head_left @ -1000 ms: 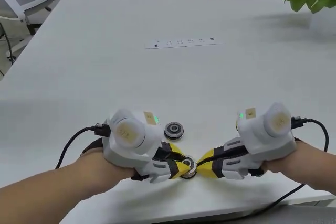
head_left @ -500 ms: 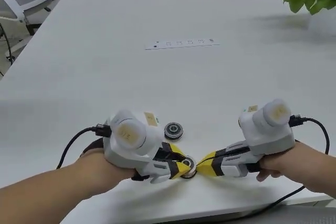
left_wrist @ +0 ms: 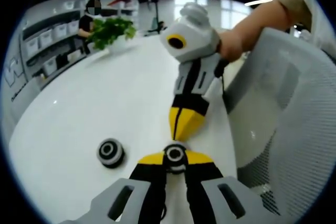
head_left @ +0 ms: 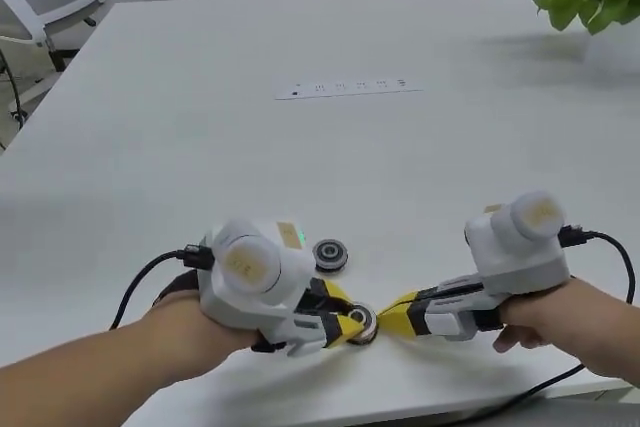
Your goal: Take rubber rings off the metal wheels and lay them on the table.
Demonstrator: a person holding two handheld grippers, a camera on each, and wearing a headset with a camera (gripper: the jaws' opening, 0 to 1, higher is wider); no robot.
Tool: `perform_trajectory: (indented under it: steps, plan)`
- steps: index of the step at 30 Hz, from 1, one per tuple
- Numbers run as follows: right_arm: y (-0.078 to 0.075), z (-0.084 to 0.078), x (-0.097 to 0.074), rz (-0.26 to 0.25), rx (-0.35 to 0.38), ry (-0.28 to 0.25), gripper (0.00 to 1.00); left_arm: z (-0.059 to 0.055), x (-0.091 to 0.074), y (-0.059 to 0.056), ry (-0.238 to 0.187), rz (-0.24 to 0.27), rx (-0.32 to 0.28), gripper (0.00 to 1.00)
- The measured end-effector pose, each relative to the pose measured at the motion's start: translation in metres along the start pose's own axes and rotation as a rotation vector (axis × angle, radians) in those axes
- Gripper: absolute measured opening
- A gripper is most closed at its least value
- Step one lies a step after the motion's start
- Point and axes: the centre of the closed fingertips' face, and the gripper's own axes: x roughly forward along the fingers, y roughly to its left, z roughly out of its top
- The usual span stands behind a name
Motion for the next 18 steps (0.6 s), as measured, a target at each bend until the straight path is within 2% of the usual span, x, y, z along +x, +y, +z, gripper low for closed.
perform_trajectory:
  steps: [7,18]
  plan:
    - [0.0015,0.0061,-0.0011,0.012,0.034,-0.037,0.00,0.0001,0.0004,0.0000,0.003,0.005,0.000,0.12]
    - [0.0048,0.0081,-0.0013,0.018,0.017,-0.044,0.00,0.0000,0.0010,0.0009,0.017,0.021,-0.006,0.12]
